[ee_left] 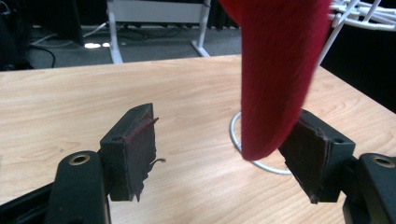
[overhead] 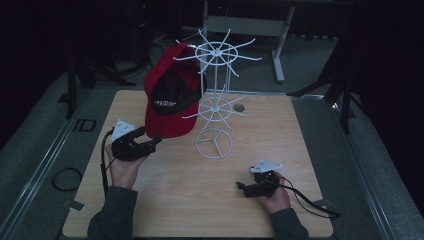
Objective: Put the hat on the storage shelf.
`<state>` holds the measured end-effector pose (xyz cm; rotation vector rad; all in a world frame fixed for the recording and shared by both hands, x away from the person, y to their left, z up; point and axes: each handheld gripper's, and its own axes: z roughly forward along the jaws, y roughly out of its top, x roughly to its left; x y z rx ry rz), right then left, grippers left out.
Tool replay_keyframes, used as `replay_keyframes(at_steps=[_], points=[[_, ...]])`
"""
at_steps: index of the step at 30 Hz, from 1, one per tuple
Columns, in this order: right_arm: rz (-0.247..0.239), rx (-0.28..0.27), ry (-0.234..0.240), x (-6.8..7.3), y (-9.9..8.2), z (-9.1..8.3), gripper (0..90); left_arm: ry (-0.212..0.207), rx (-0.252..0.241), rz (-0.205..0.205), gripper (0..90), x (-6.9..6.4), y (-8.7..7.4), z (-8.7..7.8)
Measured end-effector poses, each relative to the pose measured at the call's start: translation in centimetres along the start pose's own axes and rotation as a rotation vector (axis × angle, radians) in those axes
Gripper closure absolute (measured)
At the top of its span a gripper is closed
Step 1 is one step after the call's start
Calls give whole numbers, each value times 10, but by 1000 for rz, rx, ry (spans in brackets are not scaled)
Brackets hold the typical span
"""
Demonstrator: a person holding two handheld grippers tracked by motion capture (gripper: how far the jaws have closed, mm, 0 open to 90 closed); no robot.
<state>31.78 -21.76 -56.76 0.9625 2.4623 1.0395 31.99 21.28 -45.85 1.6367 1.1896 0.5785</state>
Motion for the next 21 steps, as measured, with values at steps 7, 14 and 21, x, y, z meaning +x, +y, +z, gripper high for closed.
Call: replay_keyframes(at_steps=[7,14,21], points=[[0,0,-1,0,0,0,147,2,26,-9,281,3,-8,4],[3,1,1,0,0,0,147,2,45,-13,280,5,-16,7],[3,1,1,0,0,0,148,-4,54,-12,278,5,-19,9]])
